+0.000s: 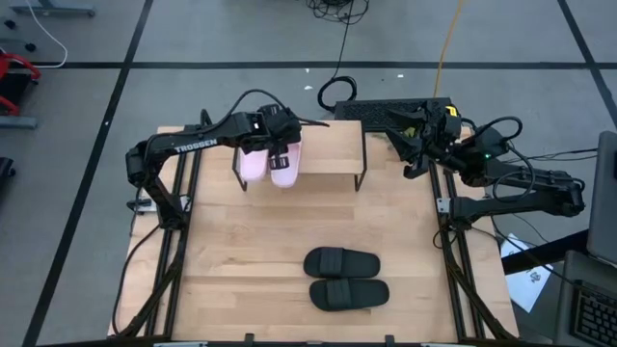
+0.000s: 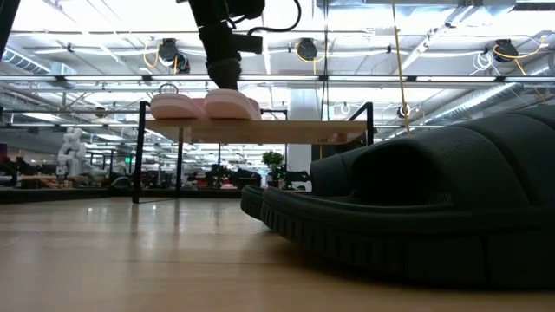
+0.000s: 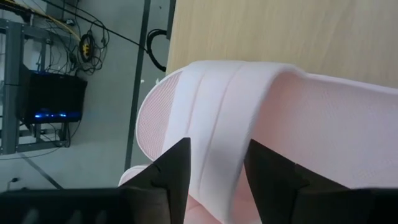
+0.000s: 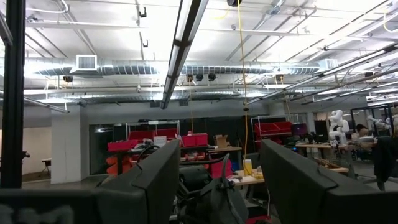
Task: Pick and place slides into the shelf
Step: Put the pink slipper on the shelf
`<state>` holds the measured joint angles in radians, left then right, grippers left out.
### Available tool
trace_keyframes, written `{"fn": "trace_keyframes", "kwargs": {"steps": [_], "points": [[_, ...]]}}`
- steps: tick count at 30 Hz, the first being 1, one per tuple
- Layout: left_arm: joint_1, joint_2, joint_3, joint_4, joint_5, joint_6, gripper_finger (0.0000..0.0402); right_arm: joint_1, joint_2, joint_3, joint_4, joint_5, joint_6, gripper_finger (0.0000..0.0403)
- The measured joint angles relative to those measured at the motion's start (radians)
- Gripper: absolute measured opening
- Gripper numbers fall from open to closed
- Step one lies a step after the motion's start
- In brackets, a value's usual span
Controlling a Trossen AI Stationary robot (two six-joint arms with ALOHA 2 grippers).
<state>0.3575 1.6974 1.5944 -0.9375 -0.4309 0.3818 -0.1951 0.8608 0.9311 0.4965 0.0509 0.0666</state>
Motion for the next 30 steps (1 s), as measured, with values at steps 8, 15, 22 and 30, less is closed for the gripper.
{"fn": "trace_keyframes", "kwargs": {"steps": [8, 15, 22, 30], "points": [[0.000, 0.000, 0.000, 0.002, 0.011, -0.010, 0.0150, 0.000, 0.000, 0.000, 0.000, 0.000, 0.000, 0.0210], [0.000, 0.000, 0.000, 0.005, 0.020, -0.026, 0.0150, 0.000, 0.000, 0.000, 0.000, 0.000, 0.000, 0.0210], [0.000, 0.000, 0.000, 0.004, 0.020, -0.045, 0.0150, 0.000, 0.000, 0.000, 0.000, 0.000, 0.000, 0.0210], [0.000, 0.000, 0.000, 0.005, 0.021, -0.045, 0.0150, 0.000, 0.000, 0.000, 0.000, 0.000, 0.000, 0.0210]]}}
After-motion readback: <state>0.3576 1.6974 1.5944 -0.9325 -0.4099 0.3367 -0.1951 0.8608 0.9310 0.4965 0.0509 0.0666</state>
